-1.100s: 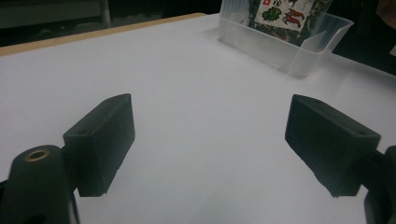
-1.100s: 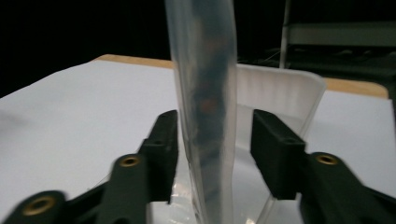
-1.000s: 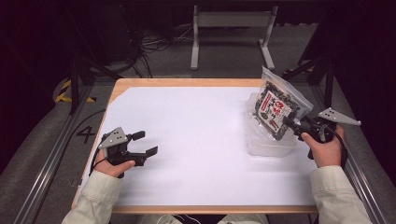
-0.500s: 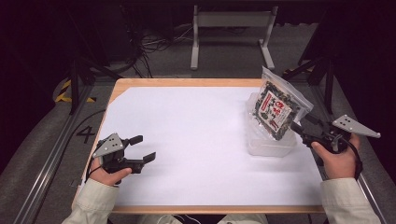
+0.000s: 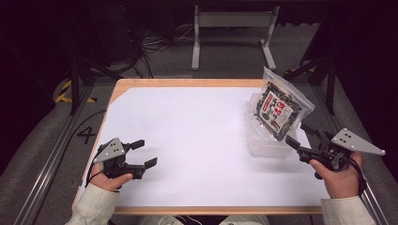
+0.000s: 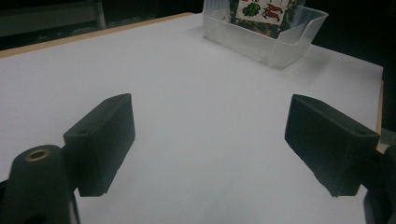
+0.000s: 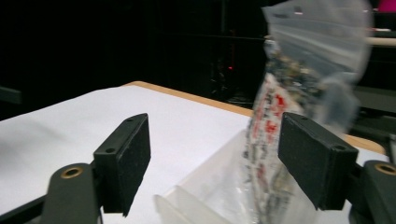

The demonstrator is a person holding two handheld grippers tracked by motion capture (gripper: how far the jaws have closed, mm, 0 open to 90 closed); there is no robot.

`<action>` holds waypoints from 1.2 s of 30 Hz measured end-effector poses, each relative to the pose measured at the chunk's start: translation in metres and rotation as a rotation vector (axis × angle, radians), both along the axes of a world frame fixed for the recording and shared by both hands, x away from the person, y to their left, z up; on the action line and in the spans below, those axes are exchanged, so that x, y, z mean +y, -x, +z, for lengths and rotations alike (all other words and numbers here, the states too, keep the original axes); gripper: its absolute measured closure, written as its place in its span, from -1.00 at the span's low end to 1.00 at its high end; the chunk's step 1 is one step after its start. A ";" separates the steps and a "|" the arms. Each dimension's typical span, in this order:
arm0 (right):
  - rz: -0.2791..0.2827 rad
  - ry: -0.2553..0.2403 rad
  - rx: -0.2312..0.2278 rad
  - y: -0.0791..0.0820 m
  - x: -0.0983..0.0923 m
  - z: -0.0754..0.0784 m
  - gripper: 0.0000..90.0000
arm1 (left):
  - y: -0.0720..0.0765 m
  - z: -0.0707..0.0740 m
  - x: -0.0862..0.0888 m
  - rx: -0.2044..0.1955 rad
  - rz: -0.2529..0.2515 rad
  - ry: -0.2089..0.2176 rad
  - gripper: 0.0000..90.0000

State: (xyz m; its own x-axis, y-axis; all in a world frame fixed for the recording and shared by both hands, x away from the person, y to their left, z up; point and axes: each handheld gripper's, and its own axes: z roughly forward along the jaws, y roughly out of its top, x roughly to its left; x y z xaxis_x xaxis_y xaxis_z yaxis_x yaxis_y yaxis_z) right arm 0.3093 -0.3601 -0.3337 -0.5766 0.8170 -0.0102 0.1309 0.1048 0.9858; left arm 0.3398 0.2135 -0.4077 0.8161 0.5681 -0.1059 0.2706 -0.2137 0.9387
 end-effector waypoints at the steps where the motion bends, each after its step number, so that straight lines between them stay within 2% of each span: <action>1: 0.014 0.001 -0.005 0.001 0.004 0.000 -0.49 | 0.000 0.000 -0.001 0.001 -0.002 0.001 -0.62; 2: 0.041 0.003 -0.010 0.003 0.011 -0.001 -0.51 | 0.001 0.001 -0.001 0.004 -0.005 0.002 -0.62; 10: 0.126 0.003 -0.026 0.006 0.034 -0.004 -0.55 | 0.001 0.002 -0.003 -0.008 -0.011 0.003 -0.62; 16: 0.201 -0.012 -0.016 0.003 0.055 -0.015 -0.56 | 0.000 -0.002 -0.002 -0.001 -0.007 0.007 -0.62; 21: 0.237 -0.009 -0.010 -0.001 0.068 -0.026 -0.56 | -0.001 -0.003 -0.001 -0.003 -0.002 0.020 -0.62; 25: 0.250 0.032 -0.034 -0.001 0.081 -0.037 -0.56 | -0.003 -0.007 0.001 0.001 0.005 0.022 -0.62; 36: 0.298 0.032 -0.001 -0.007 0.099 -0.066 -0.56 | -0.004 -0.013 0.001 -0.015 -0.004 0.027 -0.62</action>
State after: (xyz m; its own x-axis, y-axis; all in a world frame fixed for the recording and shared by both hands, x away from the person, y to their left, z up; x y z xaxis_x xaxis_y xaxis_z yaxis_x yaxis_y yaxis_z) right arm 0.3160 -0.2610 -0.3995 -0.7910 0.6109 -0.0343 0.0886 0.1699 0.9815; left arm 0.3443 0.2141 -0.4209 0.8198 0.5621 -0.1094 0.2561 -0.1890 0.9480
